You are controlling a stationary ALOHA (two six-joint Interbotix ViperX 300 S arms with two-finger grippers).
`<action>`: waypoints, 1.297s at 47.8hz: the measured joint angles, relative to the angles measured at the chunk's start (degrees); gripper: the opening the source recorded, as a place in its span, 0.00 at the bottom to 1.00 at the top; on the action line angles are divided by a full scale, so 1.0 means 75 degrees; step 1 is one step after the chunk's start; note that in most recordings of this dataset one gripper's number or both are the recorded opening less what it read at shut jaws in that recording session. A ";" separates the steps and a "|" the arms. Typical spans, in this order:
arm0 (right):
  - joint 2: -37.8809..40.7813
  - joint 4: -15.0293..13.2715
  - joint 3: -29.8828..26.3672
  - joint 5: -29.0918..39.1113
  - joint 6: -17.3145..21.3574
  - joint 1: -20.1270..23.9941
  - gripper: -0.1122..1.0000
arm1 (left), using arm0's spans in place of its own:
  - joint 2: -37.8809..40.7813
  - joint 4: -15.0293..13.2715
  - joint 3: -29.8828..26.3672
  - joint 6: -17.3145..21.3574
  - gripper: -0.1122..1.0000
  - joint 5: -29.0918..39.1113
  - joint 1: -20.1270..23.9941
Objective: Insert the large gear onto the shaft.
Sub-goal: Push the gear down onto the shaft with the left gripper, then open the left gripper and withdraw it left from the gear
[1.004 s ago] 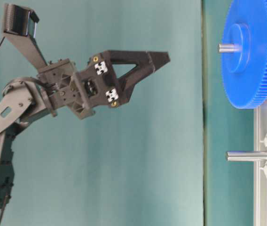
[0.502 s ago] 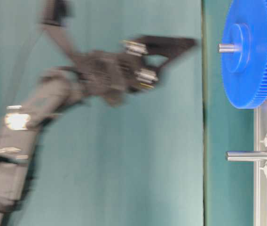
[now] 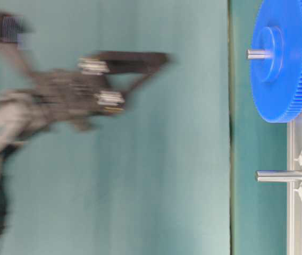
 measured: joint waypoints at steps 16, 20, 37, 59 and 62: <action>-0.0164 -0.0012 0.0000 0.0152 0.0000 -0.0129 0.49 | -0.0352 0.0000 0.0656 -0.0270 0.75 -0.0926 0.0035; -0.0188 -0.0012 0.0000 0.0152 0.0000 -0.0141 0.49 | -0.0891 0.0012 0.0527 -0.0234 0.75 -0.0961 0.0035; -0.0293 -0.0105 0.0000 0.0164 0.0000 -0.0387 0.49 | -0.2344 0.0012 0.1816 -0.0176 0.75 -0.1137 0.0047; -0.0457 -0.0105 -0.0035 0.0176 0.0000 -0.0422 0.49 | -0.4078 0.0000 0.4230 -0.0586 0.75 -0.2648 0.0012; -0.0457 -0.0105 -0.0035 0.0176 0.0000 -0.0422 0.49 | -0.4277 0.0000 0.4512 -0.0621 0.75 -0.2719 -0.0035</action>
